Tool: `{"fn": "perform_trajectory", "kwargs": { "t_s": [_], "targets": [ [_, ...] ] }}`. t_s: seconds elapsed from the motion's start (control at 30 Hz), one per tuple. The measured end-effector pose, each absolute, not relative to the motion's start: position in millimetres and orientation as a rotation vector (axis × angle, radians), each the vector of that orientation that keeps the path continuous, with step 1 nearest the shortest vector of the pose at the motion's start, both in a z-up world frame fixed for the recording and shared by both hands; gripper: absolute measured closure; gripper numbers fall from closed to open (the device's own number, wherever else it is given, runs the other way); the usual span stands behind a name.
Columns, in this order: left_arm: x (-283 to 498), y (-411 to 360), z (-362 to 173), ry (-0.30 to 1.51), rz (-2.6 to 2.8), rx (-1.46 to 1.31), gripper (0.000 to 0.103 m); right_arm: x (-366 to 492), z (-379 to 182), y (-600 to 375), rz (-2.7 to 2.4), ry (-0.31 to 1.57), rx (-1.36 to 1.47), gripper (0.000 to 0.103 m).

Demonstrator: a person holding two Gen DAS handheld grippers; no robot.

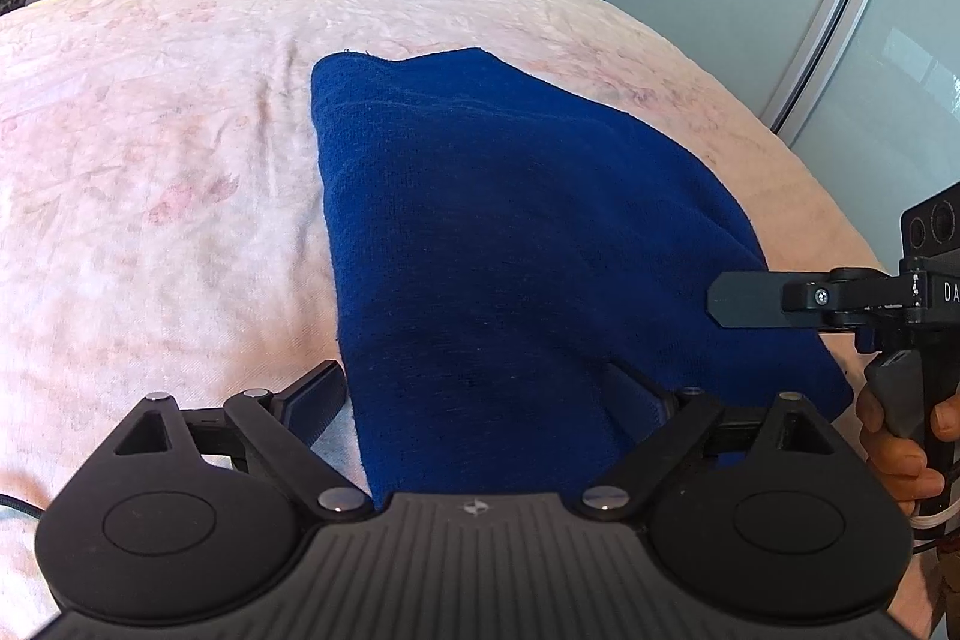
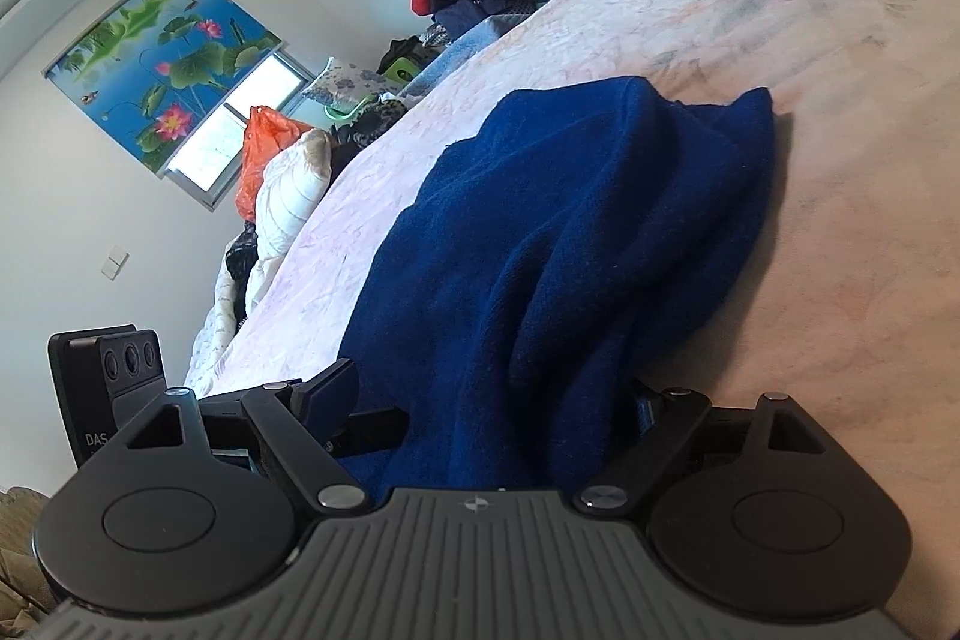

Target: Fold small clothes

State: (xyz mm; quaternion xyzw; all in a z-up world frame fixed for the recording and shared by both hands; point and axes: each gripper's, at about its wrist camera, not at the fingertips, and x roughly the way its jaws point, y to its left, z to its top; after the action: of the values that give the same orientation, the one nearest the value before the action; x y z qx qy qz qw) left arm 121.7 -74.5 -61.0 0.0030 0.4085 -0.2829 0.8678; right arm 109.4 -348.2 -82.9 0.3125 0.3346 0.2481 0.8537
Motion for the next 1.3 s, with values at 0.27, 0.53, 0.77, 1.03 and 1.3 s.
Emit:
{"fn": "perform_trajectory", "kwargs": {
  "t_s": [0.27,0.53,0.77,1.03,1.3],
  "targets": [
    [115,-66,-58,0.839,-0.625,-0.016,0.053,117,-83,-326,0.517,0.71,0.651,0.025],
    [124,-45,-52,0.837,-0.637,-0.128,0.086,116,-101,-337,0.418,0.716,0.841,0.074],
    [119,-23,-20,0.747,-0.584,-0.105,0.088,117,-84,-313,0.485,0.658,0.878,0.076],
    [112,-11,-36,0.845,-0.575,-0.047,0.087,109,-101,-310,0.402,0.753,0.881,0.07],
    [148,-8,-19,0.808,-0.605,-0.096,0.054,113,-95,-348,0.342,0.65,0.979,0.034]
  ]
}}
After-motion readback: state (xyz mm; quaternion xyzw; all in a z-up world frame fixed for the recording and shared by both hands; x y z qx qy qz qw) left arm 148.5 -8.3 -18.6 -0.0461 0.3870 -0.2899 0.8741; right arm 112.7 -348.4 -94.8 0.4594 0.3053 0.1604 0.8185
